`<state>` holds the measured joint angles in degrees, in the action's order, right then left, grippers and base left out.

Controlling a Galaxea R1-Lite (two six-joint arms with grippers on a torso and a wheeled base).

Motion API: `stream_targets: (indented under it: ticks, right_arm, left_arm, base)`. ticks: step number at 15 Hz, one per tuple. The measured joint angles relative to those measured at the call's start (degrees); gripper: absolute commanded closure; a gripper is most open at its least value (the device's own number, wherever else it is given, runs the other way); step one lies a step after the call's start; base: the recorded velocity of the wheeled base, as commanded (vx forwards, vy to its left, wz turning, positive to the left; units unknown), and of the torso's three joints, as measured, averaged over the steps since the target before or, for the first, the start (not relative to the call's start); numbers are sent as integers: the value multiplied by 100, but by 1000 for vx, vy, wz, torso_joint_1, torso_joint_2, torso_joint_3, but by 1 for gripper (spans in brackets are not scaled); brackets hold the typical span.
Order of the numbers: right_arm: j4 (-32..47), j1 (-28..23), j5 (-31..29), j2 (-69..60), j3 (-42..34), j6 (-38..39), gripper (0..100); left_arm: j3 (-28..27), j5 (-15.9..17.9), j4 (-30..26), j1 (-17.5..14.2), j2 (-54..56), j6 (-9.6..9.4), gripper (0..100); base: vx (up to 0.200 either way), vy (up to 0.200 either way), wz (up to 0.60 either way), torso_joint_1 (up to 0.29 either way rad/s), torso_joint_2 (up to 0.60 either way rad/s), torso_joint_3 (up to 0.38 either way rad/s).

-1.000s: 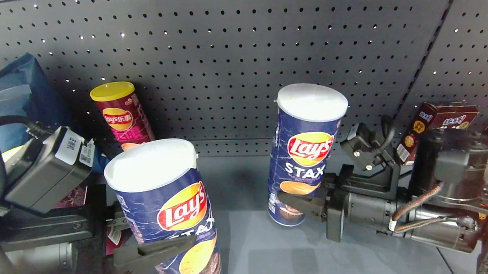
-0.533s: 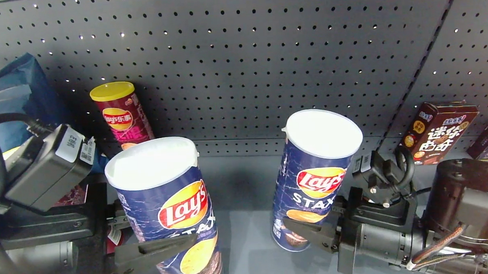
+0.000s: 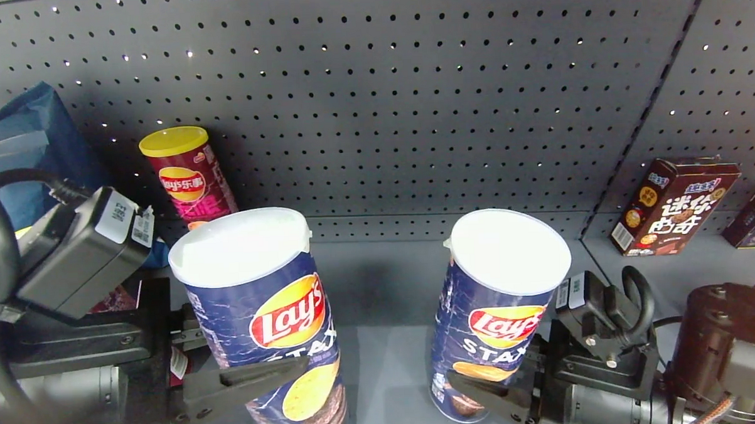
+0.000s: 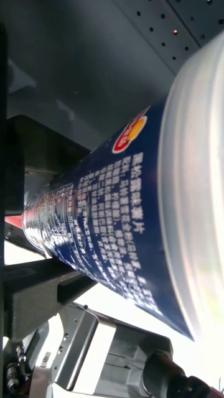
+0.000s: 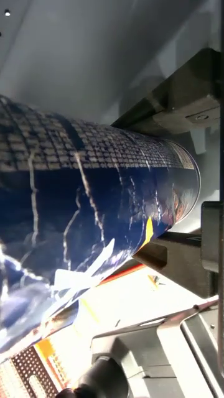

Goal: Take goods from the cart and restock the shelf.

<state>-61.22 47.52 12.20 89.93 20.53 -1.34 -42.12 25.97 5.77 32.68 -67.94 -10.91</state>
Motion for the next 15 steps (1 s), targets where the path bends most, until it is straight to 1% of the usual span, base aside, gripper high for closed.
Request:
stream_targets:
  ticks: [9, 15]
  right_arm:
    - [-121, 11, 5, 111, -85, 4, 100]
    - [-290, 182, 0, 360, -41, 6, 100]
  left_arm:
    - [-16, -11, 2, -7, -74, 0, 100]
    - [-16, -13, 0, -22, -78, 0, 100]
  base:
    - [0, 0, 0, 0, 0, 0]
    - [0, 0, 0, 0, 0, 0]
